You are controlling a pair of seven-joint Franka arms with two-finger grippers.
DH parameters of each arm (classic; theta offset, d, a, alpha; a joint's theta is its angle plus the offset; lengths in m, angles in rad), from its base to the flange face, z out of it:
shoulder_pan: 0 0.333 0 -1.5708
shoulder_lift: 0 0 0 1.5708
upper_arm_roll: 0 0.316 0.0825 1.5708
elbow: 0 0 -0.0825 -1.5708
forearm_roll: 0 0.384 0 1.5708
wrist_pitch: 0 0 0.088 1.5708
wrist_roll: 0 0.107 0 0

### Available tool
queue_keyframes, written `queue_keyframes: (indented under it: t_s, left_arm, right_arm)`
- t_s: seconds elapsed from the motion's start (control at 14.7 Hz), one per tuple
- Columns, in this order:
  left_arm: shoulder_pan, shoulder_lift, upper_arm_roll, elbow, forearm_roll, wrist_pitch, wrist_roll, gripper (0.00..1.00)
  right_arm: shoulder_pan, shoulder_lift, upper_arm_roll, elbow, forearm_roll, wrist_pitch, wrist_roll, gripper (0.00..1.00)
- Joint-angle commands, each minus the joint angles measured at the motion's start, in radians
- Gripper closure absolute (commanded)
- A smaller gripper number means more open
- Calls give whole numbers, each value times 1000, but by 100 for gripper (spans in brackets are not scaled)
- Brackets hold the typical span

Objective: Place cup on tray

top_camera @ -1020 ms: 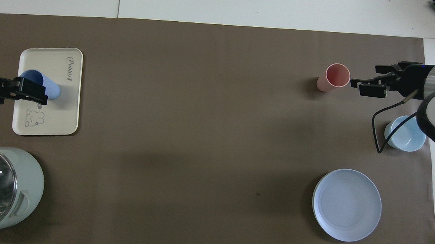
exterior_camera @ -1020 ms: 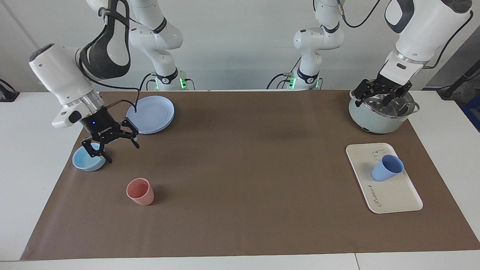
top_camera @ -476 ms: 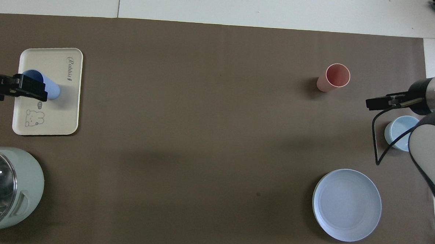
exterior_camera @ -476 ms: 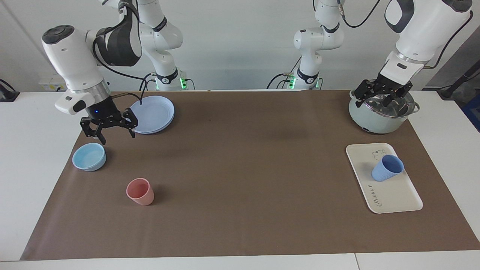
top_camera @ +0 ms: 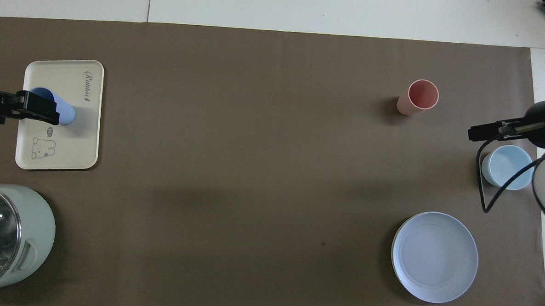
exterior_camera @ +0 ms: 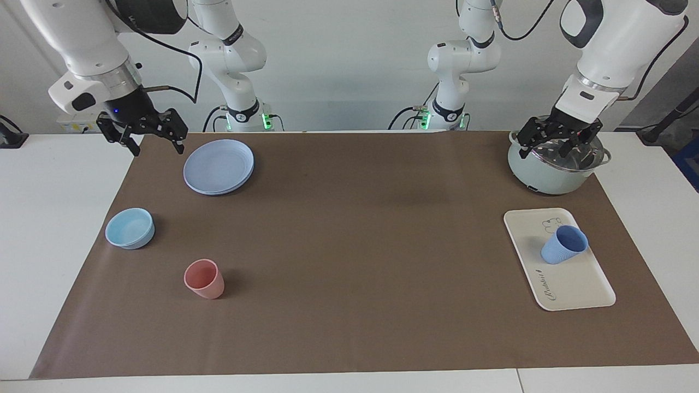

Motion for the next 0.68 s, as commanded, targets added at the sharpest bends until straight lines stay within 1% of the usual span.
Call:
queue_keyframes:
  t_s: [0.0, 0.2, 0.27, 0.34, 0.41, 0.54, 0.61]
  left_arm:
    - [2, -21, -4, -25, 21, 16, -9, 0]
    - [2, -21, -4, -25, 21, 14, -12, 0]
    - [2, -21, -4, -25, 21, 17, -12, 0]
    - [2, -21, -4, -25, 21, 19, -10, 0]
    - [2, -19, -4, -25, 21, 19, -9, 0]
    - [2, -19, -4, -25, 21, 19, -9, 0]
    - [2, -19, -4, -25, 21, 19, -7, 0]
  right_arm:
    - [-14, -5, 7, -7, 7, -4, 15, 0]
    - [-5, -5, 7, -7, 7, -9, 15, 0]
    - [-7, -11, 7, -15, 6, -22, 12, 0]
    - [-7, -29, 7, -44, 6, -25, 16, 0]
    - [-5, -37, 7, -61, 6, -6, 22, 0]
    - [41, -40, 17, -72, -13, 30, 45, 0]
    - [47, -38, 17, -72, -14, 33, 74, 0]
